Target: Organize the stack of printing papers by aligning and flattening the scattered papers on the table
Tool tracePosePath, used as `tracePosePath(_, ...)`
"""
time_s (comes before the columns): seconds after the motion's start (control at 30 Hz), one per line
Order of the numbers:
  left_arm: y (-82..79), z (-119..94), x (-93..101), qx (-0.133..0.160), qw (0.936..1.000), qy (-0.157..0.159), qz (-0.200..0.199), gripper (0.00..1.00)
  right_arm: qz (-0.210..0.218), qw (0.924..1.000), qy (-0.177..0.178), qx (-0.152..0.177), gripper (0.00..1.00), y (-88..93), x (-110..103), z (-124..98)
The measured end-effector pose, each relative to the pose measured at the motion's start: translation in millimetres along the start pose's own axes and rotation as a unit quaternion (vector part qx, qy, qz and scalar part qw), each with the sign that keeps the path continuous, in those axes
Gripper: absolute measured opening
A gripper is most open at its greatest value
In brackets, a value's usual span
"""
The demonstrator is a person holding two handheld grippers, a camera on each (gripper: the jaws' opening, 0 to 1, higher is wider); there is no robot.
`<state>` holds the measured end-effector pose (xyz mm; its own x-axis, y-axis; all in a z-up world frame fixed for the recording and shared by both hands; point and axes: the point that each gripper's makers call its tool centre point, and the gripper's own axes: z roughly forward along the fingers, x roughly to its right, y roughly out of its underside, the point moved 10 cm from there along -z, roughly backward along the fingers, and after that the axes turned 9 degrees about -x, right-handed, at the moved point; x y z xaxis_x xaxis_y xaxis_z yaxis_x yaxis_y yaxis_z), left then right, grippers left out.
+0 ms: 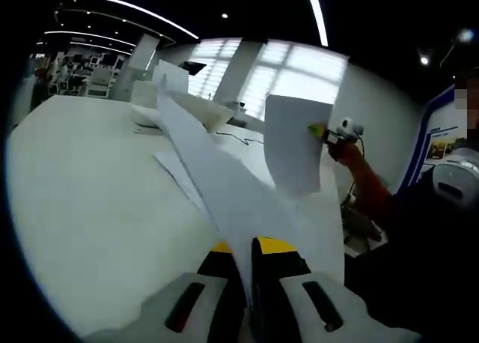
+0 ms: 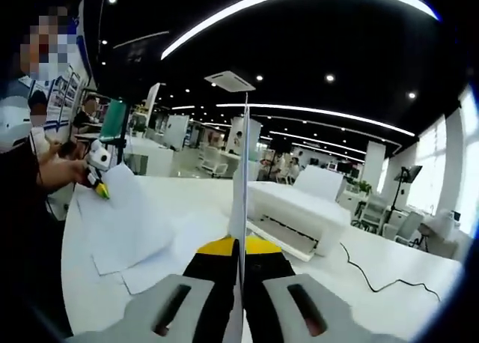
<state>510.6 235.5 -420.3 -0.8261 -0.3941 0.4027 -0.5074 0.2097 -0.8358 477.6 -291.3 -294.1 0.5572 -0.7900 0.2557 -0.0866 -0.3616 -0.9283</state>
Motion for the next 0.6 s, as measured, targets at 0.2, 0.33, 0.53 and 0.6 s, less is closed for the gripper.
tracePosePath(0.2, 0.6, 0, 0.1, 0.001, 1.0000, 0.000, 0.001, 0.07, -0.020, 0.9997, -0.011, 0.005, 0.00, -10.7, -3, 2)
tracePosePath(0.33, 1.1, 1, -0.3, 0.001, 1.0000, -0.001, 0.000, 0.07, -0.027, 0.9995, -0.016, 0.006, 0.00, -16.1, -4, 5)
tracePosePath(0.53, 0.8, 0, -0.2, 0.001, 1.0000, -0.001, 0.002, 0.07, -0.045, 0.9985, -0.028, 0.008, 0.00, -25.2, -9, 8)
tracePosePath(0.6, 0.8, 0, -0.1, 0.001, 1.0000, -0.001, 0.002, 0.07, -0.049, 0.9982, -0.032, 0.010, 0.00, -27.9, -10, 9)
